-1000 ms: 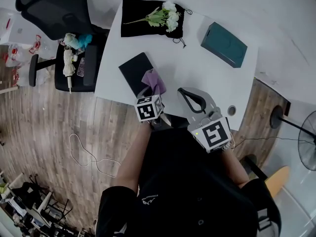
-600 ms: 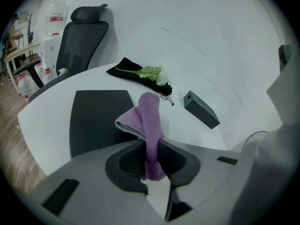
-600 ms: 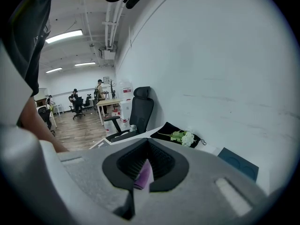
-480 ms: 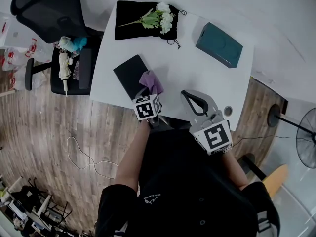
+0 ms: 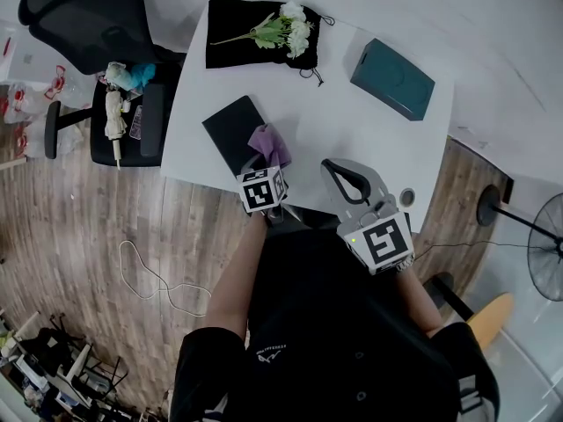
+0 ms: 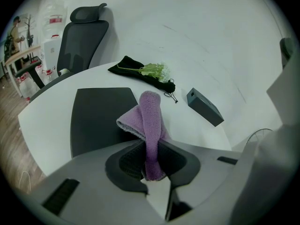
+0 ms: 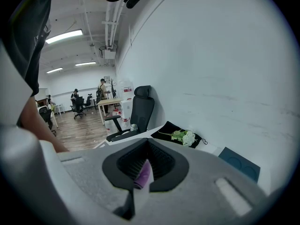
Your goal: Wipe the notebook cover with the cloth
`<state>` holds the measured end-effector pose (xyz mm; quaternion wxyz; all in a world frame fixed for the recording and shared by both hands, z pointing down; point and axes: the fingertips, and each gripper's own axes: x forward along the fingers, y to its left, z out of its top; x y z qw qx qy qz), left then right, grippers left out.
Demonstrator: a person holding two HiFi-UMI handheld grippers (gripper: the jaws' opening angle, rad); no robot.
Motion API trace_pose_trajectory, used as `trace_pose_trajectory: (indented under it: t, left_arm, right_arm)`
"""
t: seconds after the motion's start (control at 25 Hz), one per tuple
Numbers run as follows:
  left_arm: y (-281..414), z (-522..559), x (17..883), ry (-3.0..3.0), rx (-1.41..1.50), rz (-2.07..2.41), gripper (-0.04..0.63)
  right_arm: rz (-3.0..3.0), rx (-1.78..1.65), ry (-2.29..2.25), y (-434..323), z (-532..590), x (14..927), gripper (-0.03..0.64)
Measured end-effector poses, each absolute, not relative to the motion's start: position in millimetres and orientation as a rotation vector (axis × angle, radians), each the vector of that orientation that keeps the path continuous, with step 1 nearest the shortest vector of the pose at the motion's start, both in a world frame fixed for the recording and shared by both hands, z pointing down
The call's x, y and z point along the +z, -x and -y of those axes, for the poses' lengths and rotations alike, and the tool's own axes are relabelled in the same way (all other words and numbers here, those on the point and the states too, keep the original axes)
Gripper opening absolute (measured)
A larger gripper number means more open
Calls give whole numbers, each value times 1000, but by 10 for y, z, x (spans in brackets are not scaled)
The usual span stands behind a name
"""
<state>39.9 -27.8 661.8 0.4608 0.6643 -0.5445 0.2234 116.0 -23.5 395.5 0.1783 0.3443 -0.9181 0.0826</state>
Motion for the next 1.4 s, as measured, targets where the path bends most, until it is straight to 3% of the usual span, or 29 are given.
trace_pose_trajectory:
  t: [1.4]
  left_arm:
    - [-133,77,6624,-1628,552,1317,69]
  right_arm:
    - [2598,239,-913,-759,131,3987,5]
